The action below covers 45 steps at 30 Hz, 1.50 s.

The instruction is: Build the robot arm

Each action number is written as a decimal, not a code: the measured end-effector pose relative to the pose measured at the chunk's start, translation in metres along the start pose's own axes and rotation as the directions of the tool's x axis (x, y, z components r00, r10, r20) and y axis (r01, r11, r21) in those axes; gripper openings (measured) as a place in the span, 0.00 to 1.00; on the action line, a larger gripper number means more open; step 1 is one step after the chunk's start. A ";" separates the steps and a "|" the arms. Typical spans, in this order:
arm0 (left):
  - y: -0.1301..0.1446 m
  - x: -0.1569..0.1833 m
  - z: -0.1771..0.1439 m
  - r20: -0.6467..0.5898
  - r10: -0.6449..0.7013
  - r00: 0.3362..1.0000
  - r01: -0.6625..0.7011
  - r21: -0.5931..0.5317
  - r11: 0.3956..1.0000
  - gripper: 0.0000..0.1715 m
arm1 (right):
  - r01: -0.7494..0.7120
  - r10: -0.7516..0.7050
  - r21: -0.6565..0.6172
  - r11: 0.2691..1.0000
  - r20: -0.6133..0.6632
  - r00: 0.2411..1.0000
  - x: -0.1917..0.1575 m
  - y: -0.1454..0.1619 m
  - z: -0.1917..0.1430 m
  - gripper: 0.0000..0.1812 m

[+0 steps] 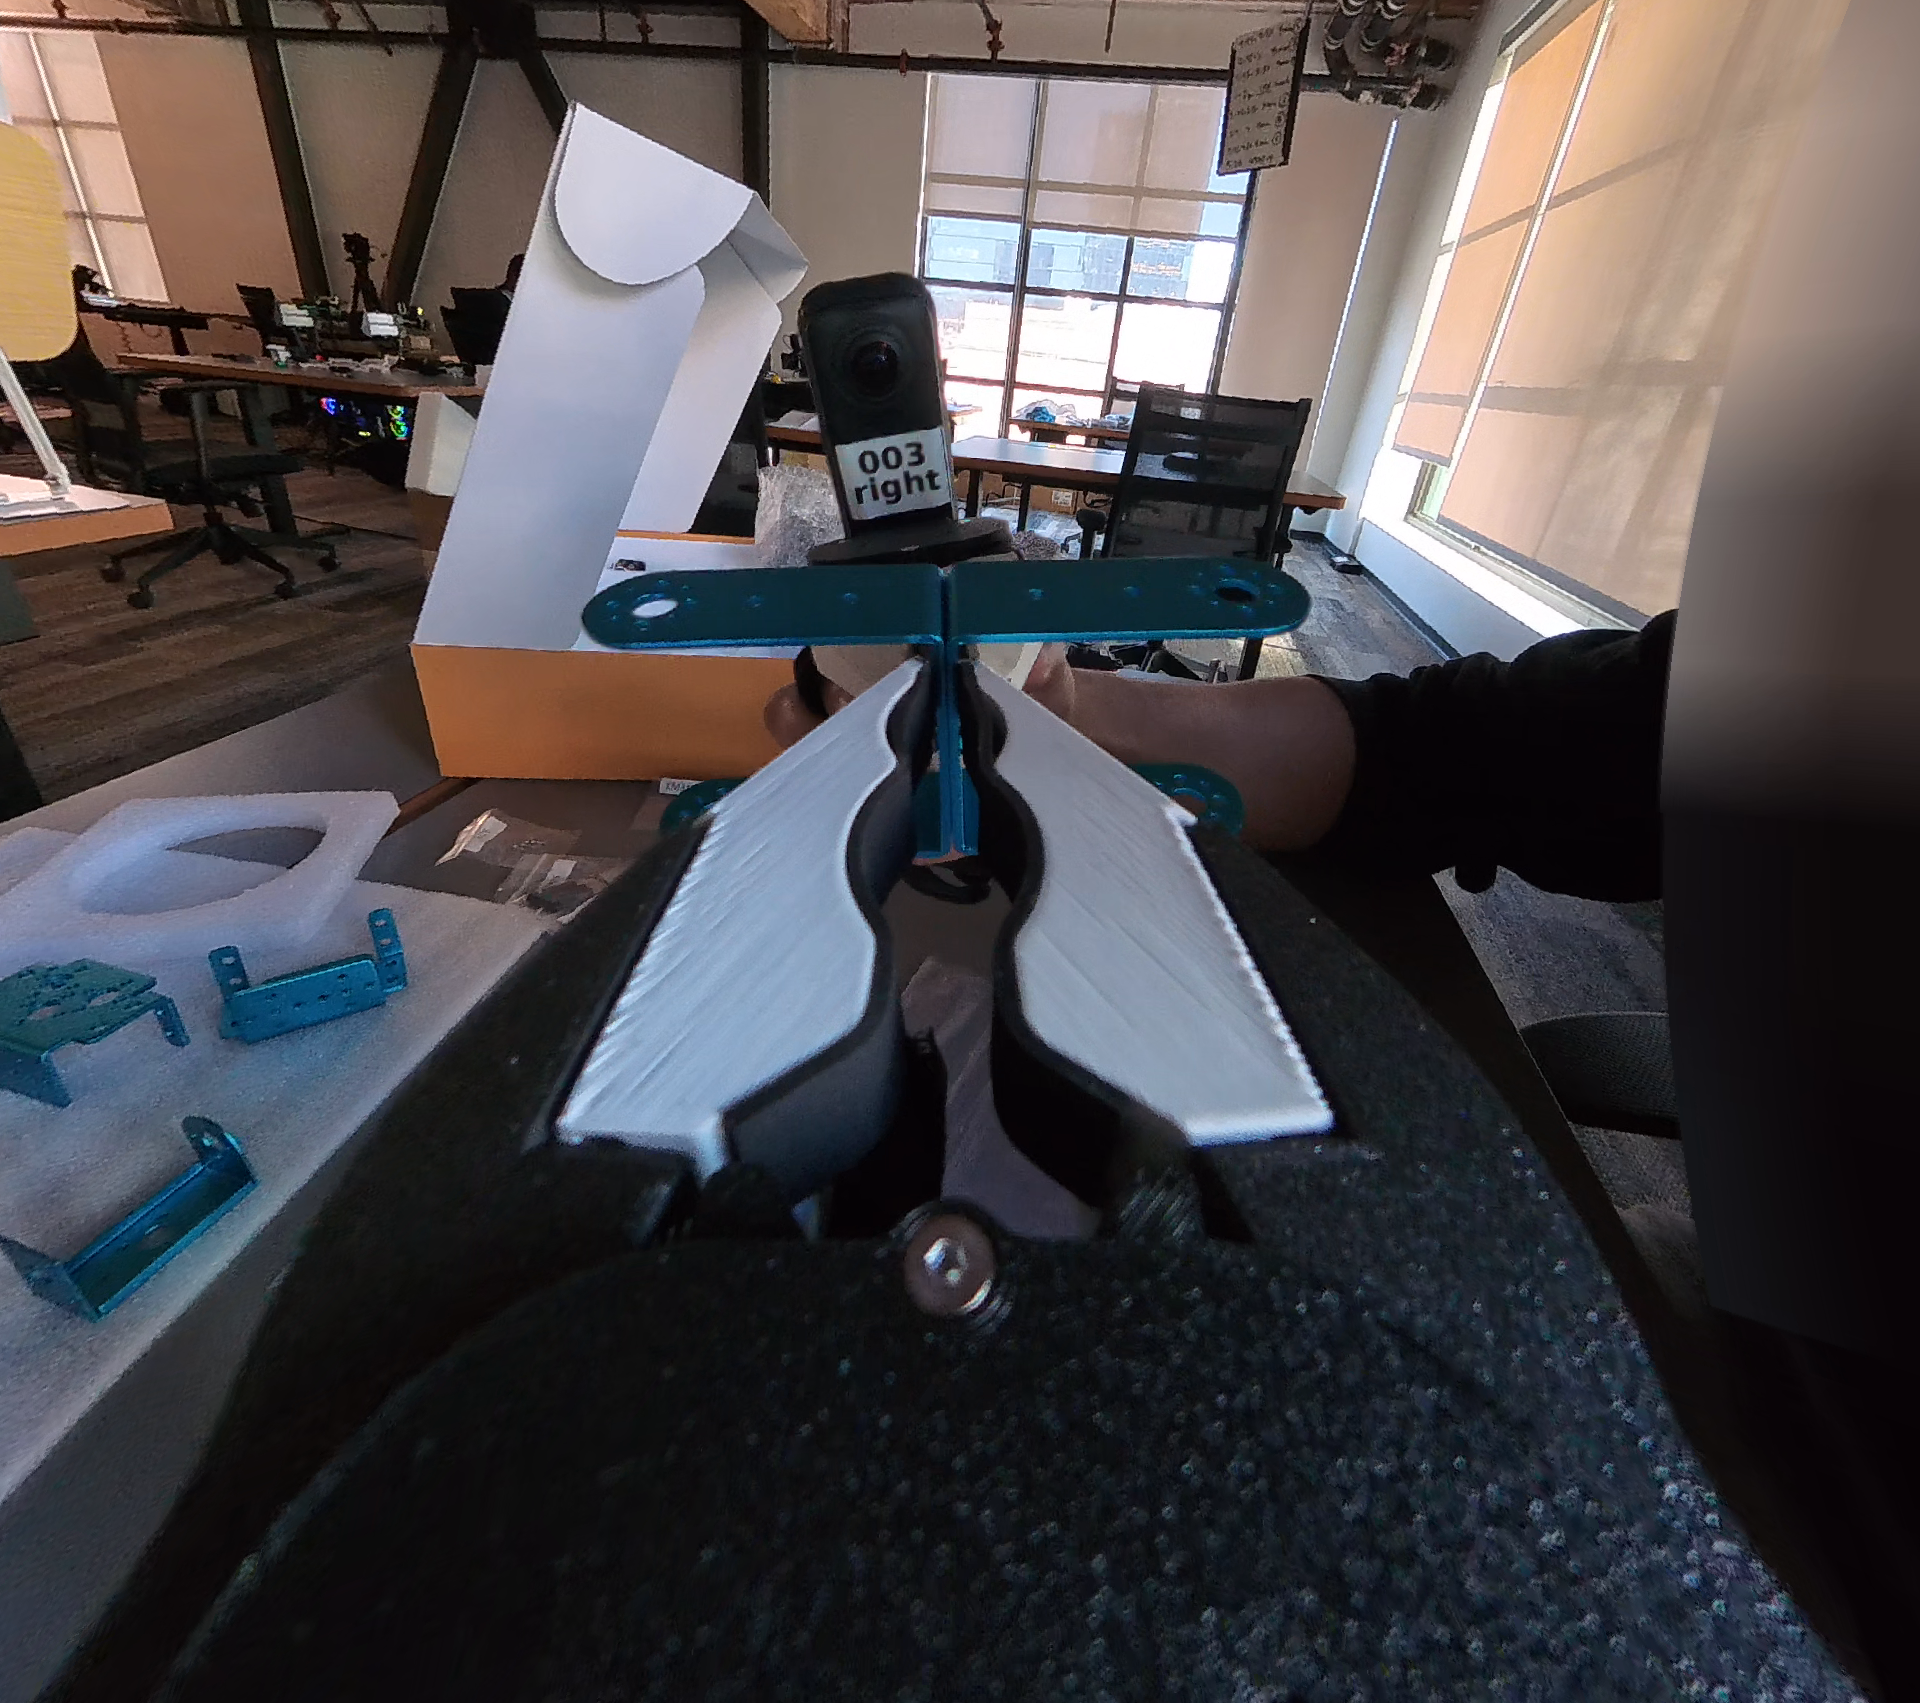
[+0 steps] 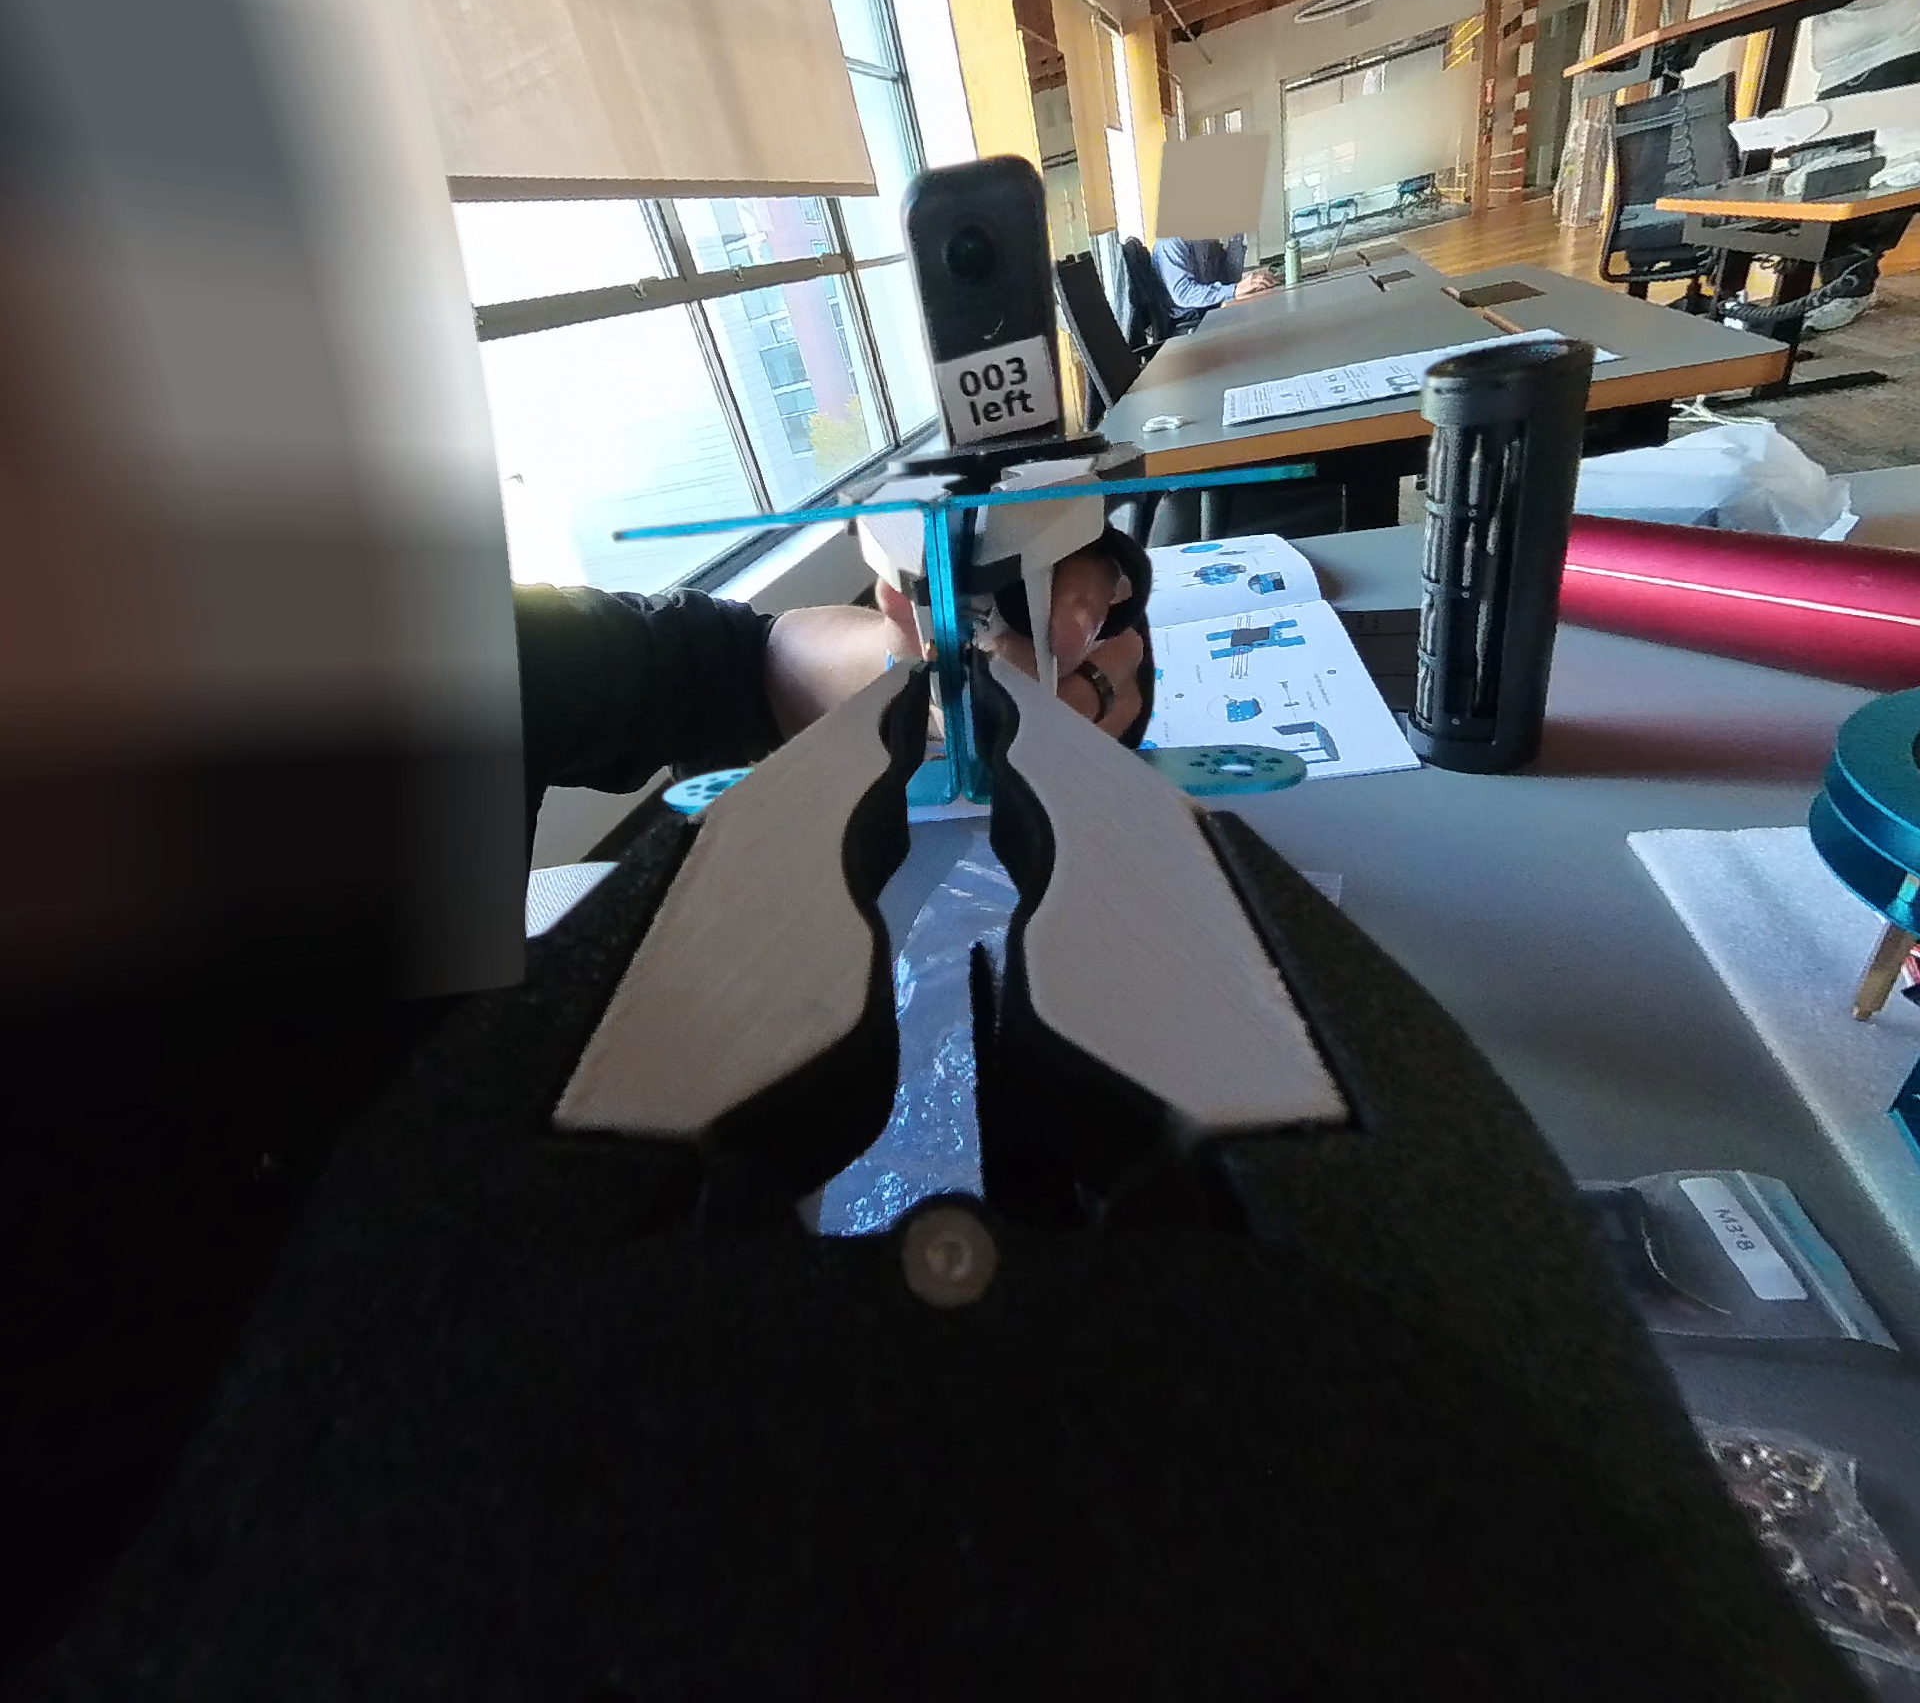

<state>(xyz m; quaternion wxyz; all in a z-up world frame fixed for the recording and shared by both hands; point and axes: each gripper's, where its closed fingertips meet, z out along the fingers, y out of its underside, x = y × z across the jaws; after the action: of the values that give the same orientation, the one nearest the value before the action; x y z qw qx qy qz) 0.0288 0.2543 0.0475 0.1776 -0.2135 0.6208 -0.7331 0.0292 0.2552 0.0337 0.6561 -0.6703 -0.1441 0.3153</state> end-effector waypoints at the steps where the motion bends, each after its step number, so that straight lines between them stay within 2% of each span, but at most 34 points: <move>1: -0.001 0.000 0.000 -0.003 0.005 1.000 -0.005 0.001 1.000 0.02 | 0.003 -0.003 -0.001 1.000 -0.002 1.000 0.000 0.000 0.000 0.04; 7: -0.005 0.007 -0.002 -0.031 0.049 0.998 -0.048 0.017 0.999 0.01 | 0.011 -0.011 0.027 1.000 0.009 1.000 -0.005 -0.011 -0.004 0.07; 12: -0.006 0.017 -0.002 -0.079 0.069 0.994 -0.067 0.031 0.997 0.01 | 0.063 -0.063 -0.016 0.998 -0.009 0.998 -0.010 -0.009 -0.001 0.18; 16: -0.005 0.020 -0.002 -0.094 0.076 0.993 -0.073 0.027 0.997 0.02 | 0.175 -0.178 -0.083 0.981 -0.034 0.983 -0.019 -0.001 0.013 0.14; 21: -0.005 0.022 -0.002 -0.111 0.071 0.991 -0.067 0.033 0.997 0.02 | 0.261 -0.269 -0.099 0.960 -0.081 0.960 -0.022 -0.005 0.016 0.05; 27: -0.005 0.022 -0.002 -0.108 0.079 0.991 -0.074 0.043 0.996 0.02 | 0.364 -0.390 -0.184 0.913 -0.135 0.911 -0.021 -0.005 0.016 0.04; 34: -0.002 0.010 -0.004 -0.083 0.055 0.995 -0.052 0.036 0.998 0.04 | 0.497 -0.588 -0.346 0.796 -0.245 0.771 -0.005 -0.003 0.014 0.04; 36: 0.002 0.011 -0.005 -0.105 0.064 0.992 -0.064 0.005 0.998 0.05 | 0.471 -0.564 -0.355 0.808 -0.233 0.792 -0.005 0.001 0.014 0.04; 37: 0.004 0.013 -0.006 -0.128 0.058 0.990 -0.061 -0.017 0.998 0.06 | 0.437 -0.520 -0.337 0.834 -0.211 0.828 -0.006 0.003 0.014 0.04; 39: 0.006 0.011 -0.006 -0.126 0.049 0.991 -0.054 -0.043 0.998 0.13 | 0.397 -0.450 -0.273 0.876 -0.170 0.876 -0.009 0.005 0.014 0.04; 40: 0.005 0.012 -0.006 -0.132 0.055 0.990 -0.062 -0.042 0.997 0.13 | 0.382 -0.426 -0.252 0.889 -0.150 0.892 -0.010 0.007 0.014 0.04; 45: 0.008 0.028 -0.009 -0.154 0.120 0.981 -0.135 -0.087 0.987 0.15 | 0.378 -0.395 -0.188 0.906 -0.061 0.916 -0.019 0.012 0.016 0.04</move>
<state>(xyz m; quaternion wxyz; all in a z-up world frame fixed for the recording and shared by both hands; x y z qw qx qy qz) 0.0004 0.2457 0.0408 0.1669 -0.1264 0.6797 -0.7030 0.0019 0.2550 0.0272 0.6515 -0.6972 -0.2686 0.1320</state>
